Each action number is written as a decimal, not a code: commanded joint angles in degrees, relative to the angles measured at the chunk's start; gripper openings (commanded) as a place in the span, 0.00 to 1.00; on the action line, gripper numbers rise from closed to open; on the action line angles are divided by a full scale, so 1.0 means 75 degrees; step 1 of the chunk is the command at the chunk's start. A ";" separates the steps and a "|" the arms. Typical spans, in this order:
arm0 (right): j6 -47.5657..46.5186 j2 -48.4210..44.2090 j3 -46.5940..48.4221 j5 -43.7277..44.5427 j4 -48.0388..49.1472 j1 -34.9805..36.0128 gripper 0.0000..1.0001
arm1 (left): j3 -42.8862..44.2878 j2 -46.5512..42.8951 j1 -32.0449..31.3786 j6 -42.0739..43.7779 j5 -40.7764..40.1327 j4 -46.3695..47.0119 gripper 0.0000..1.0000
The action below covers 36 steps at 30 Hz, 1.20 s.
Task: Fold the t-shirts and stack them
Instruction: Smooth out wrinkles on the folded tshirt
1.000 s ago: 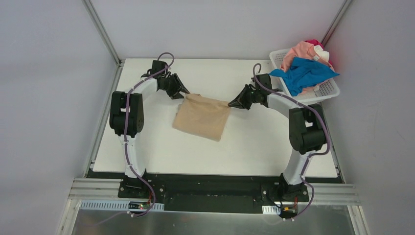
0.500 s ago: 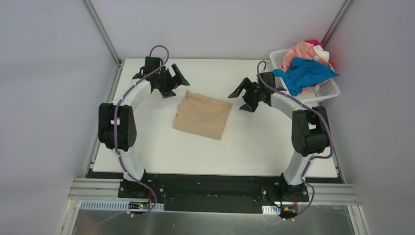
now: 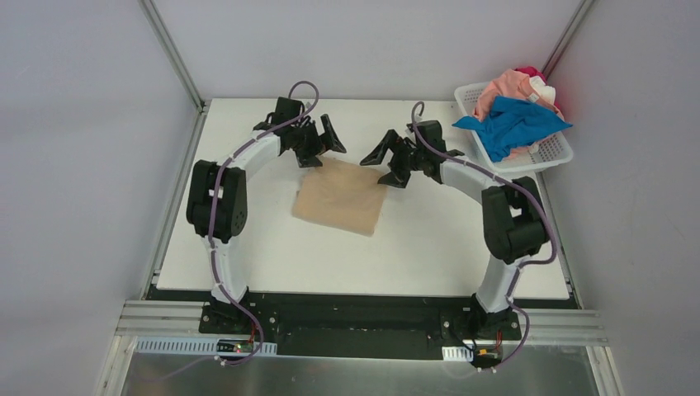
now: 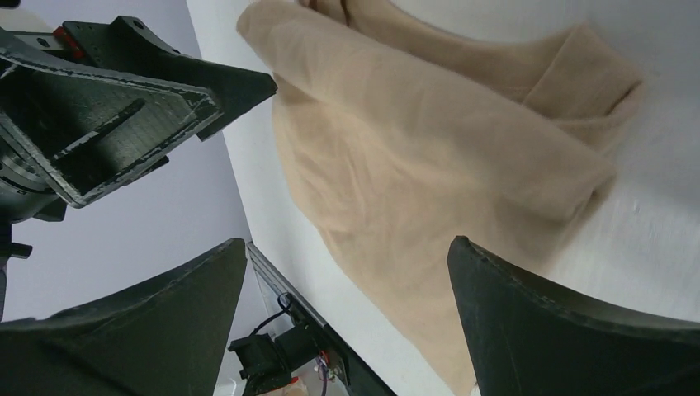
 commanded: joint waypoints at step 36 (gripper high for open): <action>-0.0800 -0.1289 -0.0071 0.3651 -0.0876 -0.0205 1.00 | -0.1816 -0.2013 0.0576 0.0017 -0.2763 -0.0499 0.99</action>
